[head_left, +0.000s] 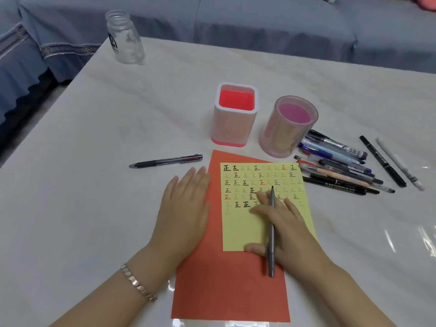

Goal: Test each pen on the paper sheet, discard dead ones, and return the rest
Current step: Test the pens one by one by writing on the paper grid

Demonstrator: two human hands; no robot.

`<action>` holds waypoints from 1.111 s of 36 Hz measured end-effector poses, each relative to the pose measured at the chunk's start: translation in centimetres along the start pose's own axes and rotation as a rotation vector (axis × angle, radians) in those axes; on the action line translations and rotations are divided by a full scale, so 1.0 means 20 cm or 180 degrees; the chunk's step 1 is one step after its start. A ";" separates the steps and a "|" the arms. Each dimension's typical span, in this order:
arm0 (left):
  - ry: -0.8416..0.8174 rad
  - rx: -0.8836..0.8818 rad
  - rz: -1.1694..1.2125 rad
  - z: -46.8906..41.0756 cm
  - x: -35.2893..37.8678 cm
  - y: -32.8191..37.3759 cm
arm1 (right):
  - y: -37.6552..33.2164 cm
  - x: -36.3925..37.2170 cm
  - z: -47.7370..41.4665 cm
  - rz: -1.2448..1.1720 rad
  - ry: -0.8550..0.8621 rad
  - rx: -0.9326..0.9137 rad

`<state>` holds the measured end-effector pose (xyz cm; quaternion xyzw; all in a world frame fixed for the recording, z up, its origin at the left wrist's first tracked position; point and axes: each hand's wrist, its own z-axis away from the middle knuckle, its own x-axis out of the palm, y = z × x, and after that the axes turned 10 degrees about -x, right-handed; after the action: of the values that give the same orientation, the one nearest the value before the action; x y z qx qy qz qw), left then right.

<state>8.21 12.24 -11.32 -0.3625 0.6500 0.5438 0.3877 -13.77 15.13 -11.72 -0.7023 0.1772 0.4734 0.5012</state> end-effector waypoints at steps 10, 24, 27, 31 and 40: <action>-0.0485 0.0643 -0.0099 0.04 0.10 0.00 | -0.08 -0.06 -0.02 -0.1268 0.1691 0.0310; -0.0237 0.0580 0.0091 0.04 0.12 0.00 | -0.22 0.03 -0.24 -0.2294 0.2551 0.1217; -0.0240 0.0562 0.0059 0.04 0.12 0.00 | -0.22 0.08 -0.26 -0.2135 0.2656 0.1393; -0.0237 0.0534 0.0088 0.04 0.12 0.01 | -0.20 0.11 -0.27 -0.1840 0.2860 0.1548; -0.0155 0.0490 0.0153 0.04 0.12 0.01 | -0.18 0.16 -0.27 -0.1470 0.2782 0.1396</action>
<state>7.06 12.98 -13.56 -0.3025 0.6888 0.5101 0.4170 -6.96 12.76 -12.24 -0.7334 0.3049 -0.0334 0.6067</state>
